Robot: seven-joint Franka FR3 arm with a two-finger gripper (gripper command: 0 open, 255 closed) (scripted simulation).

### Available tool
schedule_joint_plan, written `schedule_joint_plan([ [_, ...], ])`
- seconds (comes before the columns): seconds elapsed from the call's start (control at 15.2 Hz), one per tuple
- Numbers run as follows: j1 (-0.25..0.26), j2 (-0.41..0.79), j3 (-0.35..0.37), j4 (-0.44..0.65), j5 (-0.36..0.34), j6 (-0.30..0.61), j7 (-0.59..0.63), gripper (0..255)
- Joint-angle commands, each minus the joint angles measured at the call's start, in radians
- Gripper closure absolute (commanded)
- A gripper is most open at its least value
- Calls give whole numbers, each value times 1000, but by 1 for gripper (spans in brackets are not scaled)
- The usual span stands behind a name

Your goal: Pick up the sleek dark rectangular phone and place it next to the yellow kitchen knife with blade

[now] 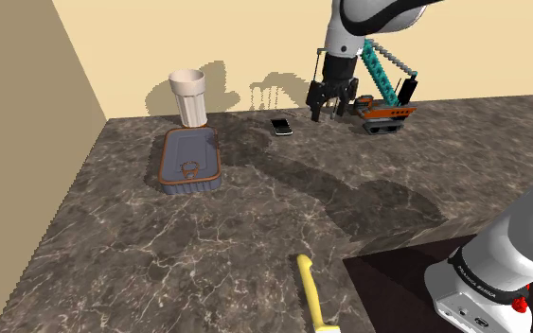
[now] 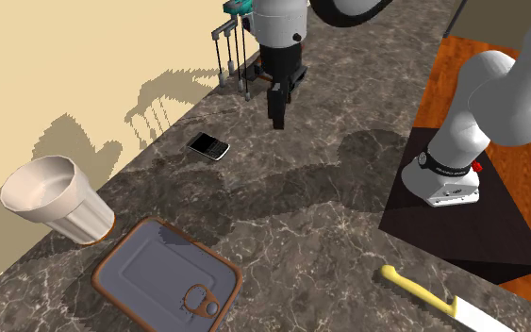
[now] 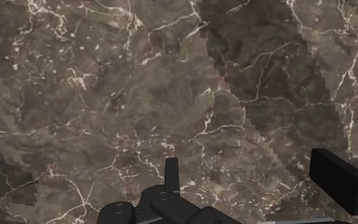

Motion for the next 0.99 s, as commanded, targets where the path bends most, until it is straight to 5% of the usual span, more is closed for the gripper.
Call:
schedule_joint_plan([
  [0.0, -5, 71, 3, 43, -11, 38, 22, 0],
  [0.92, 5, 596, -21, 521, -106, 138, 171, 0],
])
